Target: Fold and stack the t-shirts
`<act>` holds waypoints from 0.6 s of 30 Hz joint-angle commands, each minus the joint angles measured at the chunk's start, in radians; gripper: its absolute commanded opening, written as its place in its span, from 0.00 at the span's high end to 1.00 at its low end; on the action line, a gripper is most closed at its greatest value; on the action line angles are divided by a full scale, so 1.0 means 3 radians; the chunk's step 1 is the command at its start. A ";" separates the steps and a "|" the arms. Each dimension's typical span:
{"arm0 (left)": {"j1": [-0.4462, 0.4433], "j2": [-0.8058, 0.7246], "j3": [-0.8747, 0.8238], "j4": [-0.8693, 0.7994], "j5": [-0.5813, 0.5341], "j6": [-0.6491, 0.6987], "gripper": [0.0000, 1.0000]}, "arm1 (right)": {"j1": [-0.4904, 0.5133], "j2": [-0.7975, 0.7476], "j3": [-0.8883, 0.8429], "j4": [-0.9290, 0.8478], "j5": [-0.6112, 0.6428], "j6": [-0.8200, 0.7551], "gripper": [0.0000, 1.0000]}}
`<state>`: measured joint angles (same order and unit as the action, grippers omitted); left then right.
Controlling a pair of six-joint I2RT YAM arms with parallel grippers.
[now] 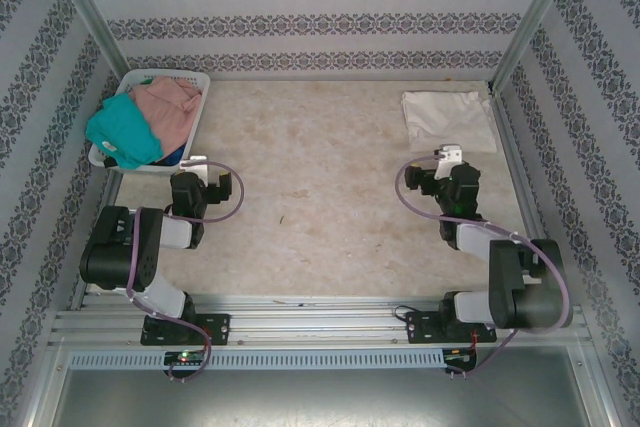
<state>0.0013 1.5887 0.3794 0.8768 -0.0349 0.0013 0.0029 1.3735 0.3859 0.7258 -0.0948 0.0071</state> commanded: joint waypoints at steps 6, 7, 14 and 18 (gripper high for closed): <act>0.0008 0.0000 0.0025 0.0212 0.0060 -0.0035 0.00 | -0.0106 0.0460 0.0012 0.0518 -0.0090 0.0079 0.02; 0.0006 -0.0007 0.0029 0.0194 0.0062 -0.0036 0.00 | -0.0097 0.0503 -0.0009 0.0639 -0.0060 0.0083 0.02; 0.0011 -0.0008 0.0029 0.0194 0.0060 -0.0035 0.00 | -0.0041 0.0458 0.0002 0.0551 0.0137 0.0078 0.02; 0.0009 -0.0007 0.0028 0.0196 0.0060 -0.0038 0.00 | -0.0024 0.0456 0.0007 0.0542 0.0178 0.0067 0.02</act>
<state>0.0013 1.5887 0.3794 0.8841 -0.0292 -0.0002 -0.0151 1.5257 0.3836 0.8585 -0.0612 0.0223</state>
